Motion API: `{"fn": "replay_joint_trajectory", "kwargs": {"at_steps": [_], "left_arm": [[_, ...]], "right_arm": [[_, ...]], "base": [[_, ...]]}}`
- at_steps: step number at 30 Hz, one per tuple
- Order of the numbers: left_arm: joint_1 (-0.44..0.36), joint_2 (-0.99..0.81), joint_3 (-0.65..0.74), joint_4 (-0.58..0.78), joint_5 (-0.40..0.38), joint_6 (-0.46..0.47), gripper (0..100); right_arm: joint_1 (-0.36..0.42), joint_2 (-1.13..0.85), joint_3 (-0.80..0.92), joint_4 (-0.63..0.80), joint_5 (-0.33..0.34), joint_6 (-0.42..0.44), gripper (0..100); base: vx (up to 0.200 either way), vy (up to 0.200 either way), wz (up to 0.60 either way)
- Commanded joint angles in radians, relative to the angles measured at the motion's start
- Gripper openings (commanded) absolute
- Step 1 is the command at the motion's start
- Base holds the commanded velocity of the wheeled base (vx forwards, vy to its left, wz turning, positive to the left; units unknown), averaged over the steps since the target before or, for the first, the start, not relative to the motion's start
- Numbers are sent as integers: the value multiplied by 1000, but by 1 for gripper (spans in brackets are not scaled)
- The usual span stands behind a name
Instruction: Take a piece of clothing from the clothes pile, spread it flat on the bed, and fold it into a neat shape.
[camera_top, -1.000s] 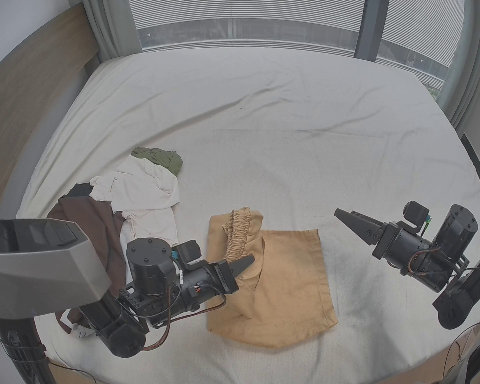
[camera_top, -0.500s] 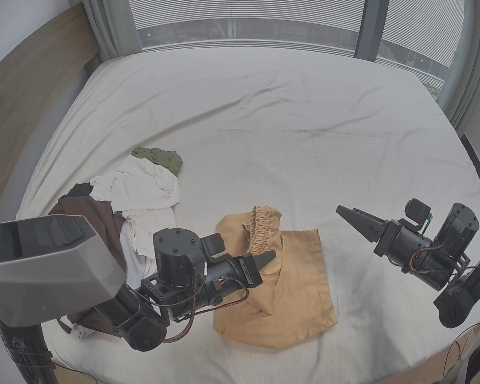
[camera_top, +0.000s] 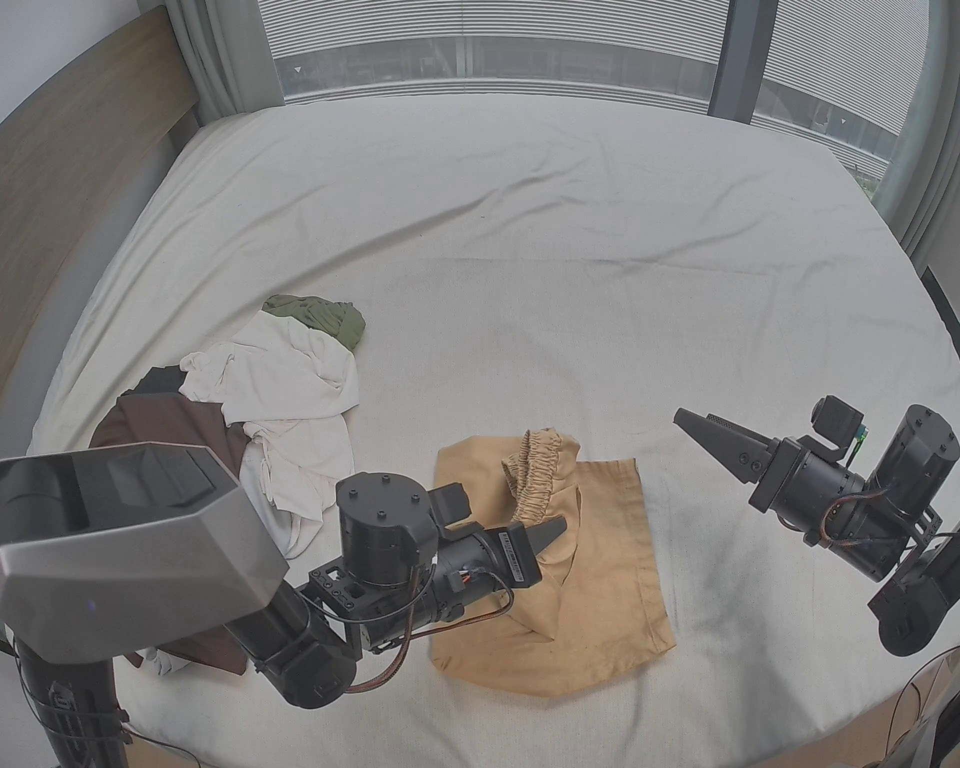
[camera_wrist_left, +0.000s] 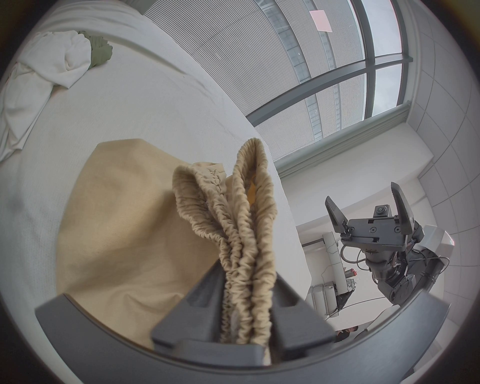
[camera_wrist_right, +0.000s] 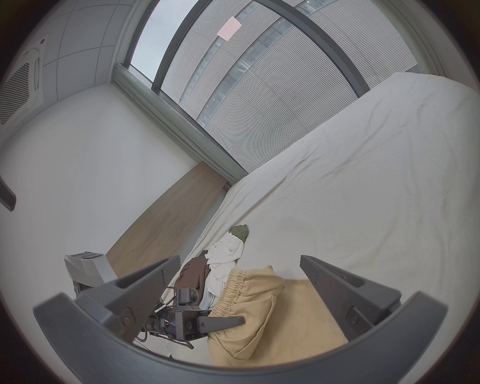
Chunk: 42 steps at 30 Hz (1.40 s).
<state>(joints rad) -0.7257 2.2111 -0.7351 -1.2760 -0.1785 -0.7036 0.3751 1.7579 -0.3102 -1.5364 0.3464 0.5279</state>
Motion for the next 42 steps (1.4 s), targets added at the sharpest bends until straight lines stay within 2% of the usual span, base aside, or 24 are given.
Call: {"fn": "replay_joint_trajectory", "kwargs": {"at_steps": [1, 8, 14, 20, 28, 39, 42], "left_arm": [[-6, -1, 11, -2, 1, 0, 100], [-20, -10, 65, -25, 60, 18, 100], [29, -102, 152, -89, 80, 62, 100], [100, -237, 244, -85, 67, 127, 100], [206, -318, 315, -80, -4, 254, 100], [278, -323, 376, -102, -35, 337, 100], [281, -329, 399, -135, -35, 346, 100]], "right_arm": [[1, -1, 2, -1, 0, 0, 100], [2, 2, 8, 1, 0, 0, 100], [8, 6, 14, 2, 0, -2, 100], [18, 8, 22, 5, 0, -2, 100], [15, 41, 39, -1, 0, -5, 100], [16, 94, 59, 1, 0, -9, 100], [7, 123, 72, 4, 0, -43, 100]], "base": [[0, 0, 0], [0, 0, 0], [0, 0, 0], [0, 0, 0], [0, 0, 0], [0, 0, 0], [0, 0, 0]]}}
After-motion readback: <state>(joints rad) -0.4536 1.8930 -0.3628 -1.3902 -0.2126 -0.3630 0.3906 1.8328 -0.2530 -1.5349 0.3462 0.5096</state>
